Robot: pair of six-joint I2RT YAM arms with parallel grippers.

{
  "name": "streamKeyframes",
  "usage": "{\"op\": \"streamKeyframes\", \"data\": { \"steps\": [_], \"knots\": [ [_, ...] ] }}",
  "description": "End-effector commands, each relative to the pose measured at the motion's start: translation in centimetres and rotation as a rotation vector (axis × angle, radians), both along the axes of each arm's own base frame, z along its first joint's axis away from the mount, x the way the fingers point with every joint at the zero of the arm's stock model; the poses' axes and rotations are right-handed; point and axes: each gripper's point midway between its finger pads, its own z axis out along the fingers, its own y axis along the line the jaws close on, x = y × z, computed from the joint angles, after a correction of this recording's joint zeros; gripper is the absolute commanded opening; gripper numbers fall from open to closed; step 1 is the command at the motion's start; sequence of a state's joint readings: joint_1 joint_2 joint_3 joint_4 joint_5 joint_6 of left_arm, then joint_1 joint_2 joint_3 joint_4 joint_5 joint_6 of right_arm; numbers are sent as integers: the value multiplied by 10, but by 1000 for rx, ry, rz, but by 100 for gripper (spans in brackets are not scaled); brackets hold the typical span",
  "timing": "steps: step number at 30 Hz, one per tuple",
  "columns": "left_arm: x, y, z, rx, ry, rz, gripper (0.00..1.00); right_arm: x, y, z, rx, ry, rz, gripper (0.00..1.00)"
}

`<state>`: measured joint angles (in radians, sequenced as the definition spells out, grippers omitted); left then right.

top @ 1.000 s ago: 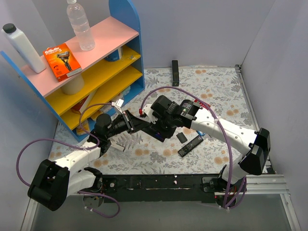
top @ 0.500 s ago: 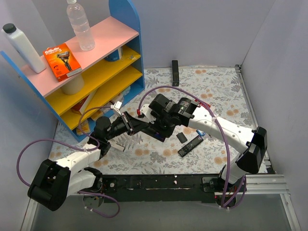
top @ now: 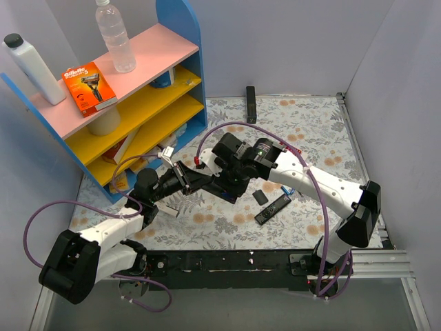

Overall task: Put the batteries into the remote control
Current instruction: Load the battery into the remote control.

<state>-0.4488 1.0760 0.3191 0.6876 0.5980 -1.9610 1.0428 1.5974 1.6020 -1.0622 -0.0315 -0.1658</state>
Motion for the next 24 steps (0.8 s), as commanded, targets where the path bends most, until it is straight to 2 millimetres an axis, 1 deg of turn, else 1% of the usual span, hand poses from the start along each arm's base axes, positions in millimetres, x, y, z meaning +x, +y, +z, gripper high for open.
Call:
{"op": "streamKeyframes", "data": {
  "steps": [1, 8, 9, 16, 18, 19, 20, 21, 23, 24],
  "knots": [
    [-8, -1, 12, -35, -23, -19, 0, 2, 7, 14, 34, -18, 25, 28],
    [-8, 0, 11, -37, -17, -15, 0, 4, 8, 29, 62, -39, 21, 30],
    [-8, 0, 10, -37, -14, -15, 0, 4, 9, 32, 70, -44, 21, 32],
    [-8, 0, 12, -41, -16, -12, 0, 2, 19, 62, 174, -69, 41, 39],
    [-8, 0, 15, -46, -20, -13, 0, -1, 15, 66, 195, -76, 45, 40],
    [-8, 0, 15, -46, -18, -15, 0, -2, 14, 66, 198, -81, 48, 40],
    [-8, 0, 16, -48, -21, -13, 0, -3, 10, 58, 184, -79, 47, 40],
    [-7, 0, 17, -50, -23, -12, 0, -5, 5, 60, 193, -87, 47, 39],
    [-7, 0, 18, -52, -21, -12, 0, -5, 0, 57, 193, -98, 37, 38],
    [-7, -1, 19, -53, -23, -14, 0, -8, -6, 55, 195, -99, 33, 38]
  ]
}}
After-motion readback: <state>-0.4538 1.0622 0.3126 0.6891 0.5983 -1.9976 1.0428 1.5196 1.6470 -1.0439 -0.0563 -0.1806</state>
